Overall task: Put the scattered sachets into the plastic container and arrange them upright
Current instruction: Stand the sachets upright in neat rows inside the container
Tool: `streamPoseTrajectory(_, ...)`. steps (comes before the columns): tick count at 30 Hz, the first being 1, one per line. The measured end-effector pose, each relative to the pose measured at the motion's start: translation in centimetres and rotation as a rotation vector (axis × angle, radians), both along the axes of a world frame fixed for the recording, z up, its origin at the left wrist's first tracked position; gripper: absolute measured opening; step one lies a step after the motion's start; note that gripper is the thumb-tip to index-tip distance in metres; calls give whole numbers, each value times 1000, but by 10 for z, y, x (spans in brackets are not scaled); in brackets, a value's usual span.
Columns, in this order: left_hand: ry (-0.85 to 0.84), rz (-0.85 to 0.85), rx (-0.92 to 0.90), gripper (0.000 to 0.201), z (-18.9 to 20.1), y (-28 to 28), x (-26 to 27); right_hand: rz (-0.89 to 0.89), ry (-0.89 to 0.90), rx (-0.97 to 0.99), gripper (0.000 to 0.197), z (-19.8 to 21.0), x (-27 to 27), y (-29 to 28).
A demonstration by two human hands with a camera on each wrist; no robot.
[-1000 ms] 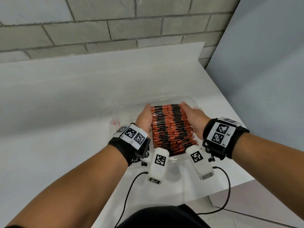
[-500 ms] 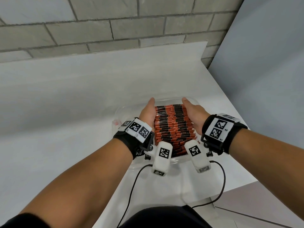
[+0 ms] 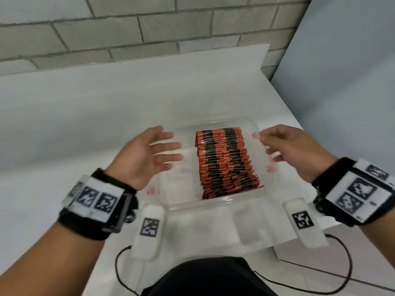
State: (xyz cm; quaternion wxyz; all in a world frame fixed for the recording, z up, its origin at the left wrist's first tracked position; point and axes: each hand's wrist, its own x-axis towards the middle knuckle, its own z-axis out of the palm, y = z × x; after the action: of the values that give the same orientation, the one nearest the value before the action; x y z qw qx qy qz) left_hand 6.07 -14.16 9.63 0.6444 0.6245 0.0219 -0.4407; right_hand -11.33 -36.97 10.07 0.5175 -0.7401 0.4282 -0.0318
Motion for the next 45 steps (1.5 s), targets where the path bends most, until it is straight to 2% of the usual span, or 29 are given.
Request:
streamPoseTrajectory(2, -151, 60, 79, 19, 2, 28, 7, -6, 81, -181, 14, -3, -15, -4)
streamPoseTrajectory(3, -222, 95, 130, 14, 0, 42, 9, -24, 140, -203, 18, -5, -23, -5)
streamPoseTrajectory(6, -315, 128, 312, 11, -14, 76, 2, -116, 281, -13, 23, -15, -43, -4)
streamPoseTrajectory(9, -260, 2, 393, 7, -30, 90, -22, -81, 320, 210, 19, -19, -52, 2)
streamPoseTrajectory(12, -177, -33, 300, 9, -38, 85, -44, -66, 188, 381, 19, -23, -51, 2)
streamPoseTrajectory(20, -163, 441, -8, 18, -56, 68, -41, -148, -161, 521, 13, -41, -6, 7)
streamPoseTrajectory(22, -183, 503, -56, 19, -58, 57, -32, -178, -248, 555, 12, -43, 12, 8)
streamPoseTrajectory(26, -222, 606, -82, 27, -65, 34, 2, -222, -370, 539, 26, -46, 58, 6)
streamPoseTrajectory(32, -219, 633, -70, 28, -62, 8, 64, -289, -471, 528, 27, -55, 123, -11)
streamPoseTrajectory(37, -168, 639, -63, 23, -58, -11, 111, -290, -474, 551, 52, -56, 167, -26)
streamPoseTrajectory(42, -160, 620, -1, 21, -56, -18, 145, -335, -438, 532, 57, -57, 193, -32)
streamPoseTrajectory(45, -167, 603, -23, 23, -60, -17, 150, -324, -454, 502, 62, -62, 194, -33)
